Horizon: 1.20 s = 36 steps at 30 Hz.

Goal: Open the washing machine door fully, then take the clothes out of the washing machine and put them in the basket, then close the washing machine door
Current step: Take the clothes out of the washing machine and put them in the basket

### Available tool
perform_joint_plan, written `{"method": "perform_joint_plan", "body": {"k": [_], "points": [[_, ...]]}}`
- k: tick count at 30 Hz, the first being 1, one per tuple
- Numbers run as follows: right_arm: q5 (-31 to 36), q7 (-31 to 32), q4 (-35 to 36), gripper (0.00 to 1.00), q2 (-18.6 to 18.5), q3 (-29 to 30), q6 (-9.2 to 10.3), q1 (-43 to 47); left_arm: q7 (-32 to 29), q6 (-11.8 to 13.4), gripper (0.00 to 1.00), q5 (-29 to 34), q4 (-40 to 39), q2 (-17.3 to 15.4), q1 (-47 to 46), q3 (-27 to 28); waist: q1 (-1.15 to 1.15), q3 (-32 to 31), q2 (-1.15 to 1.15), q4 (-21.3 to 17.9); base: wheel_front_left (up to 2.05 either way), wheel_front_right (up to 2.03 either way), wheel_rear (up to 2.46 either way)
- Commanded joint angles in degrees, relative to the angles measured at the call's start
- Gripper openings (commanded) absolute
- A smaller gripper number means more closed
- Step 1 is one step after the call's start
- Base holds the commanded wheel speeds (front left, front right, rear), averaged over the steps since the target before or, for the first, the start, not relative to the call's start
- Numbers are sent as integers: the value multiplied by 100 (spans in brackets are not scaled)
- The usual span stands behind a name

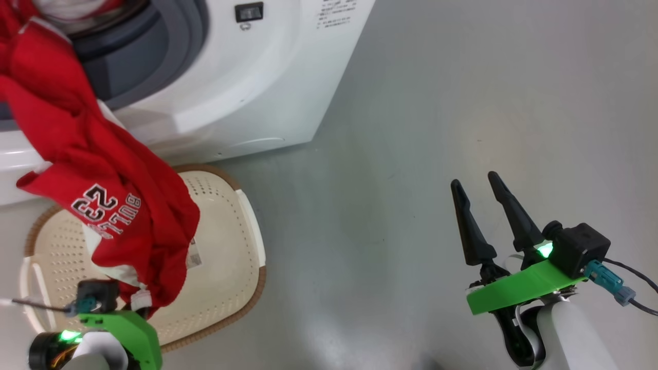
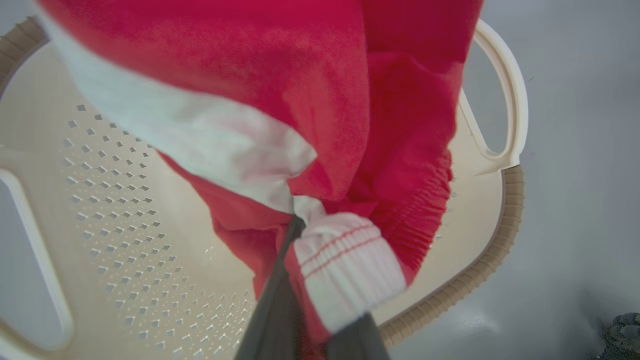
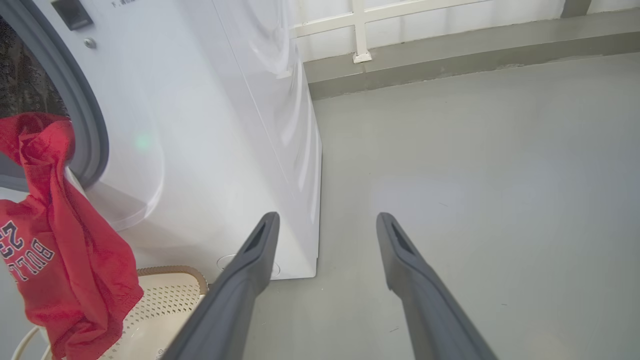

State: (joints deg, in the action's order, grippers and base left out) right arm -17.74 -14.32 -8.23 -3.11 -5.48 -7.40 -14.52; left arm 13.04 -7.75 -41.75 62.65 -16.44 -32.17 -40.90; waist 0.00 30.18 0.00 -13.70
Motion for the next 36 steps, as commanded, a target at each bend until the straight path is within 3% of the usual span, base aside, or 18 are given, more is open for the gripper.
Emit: {"method": "perform_joint_plan", "body": {"k": [1,3,5,6,7,8,9,36], "points": [[-33,-68,150,100,23,-172,-9,-73,-28,26,0,-50,10,-198,-52,43,0,89,0,-54,0,0,0],[-47,-68,166,100,23,-197,-9,-97,-55,26,0,-194,59,-253,-148,-83,0,151,0,-78,0,0,0],[-65,-68,184,100,23,-221,-9,-126,-1,26,46,-341,153,-296,-275,-92,0,219,0,-105,0,0,0],[-72,-68,196,100,23,-226,-9,-141,13,26,48,-395,174,-302,-329,-127,0,253,0,-113,0,0,0],[-78,-68,205,100,23,-224,-9,-151,26,26,60,-435,188,-309,-374,-177,0,271,0,-117,0,0,0],[-80,-68,211,100,23,-225,-9,-157,38,26,97,-473,201,-322,-417,-224,0,303,0,-124,0,0,0],[-81,-68,215,100,23,-225,-9,-165,50,26,100,-509,213,-337,-456,-271,0,331,0,-129,0,0,0],[-128,-68,196,100,24,-222,-9,-276,166,26,100,-1454,376,-475,-856,-1042,0,444,0,-76,0,0,0]]}}
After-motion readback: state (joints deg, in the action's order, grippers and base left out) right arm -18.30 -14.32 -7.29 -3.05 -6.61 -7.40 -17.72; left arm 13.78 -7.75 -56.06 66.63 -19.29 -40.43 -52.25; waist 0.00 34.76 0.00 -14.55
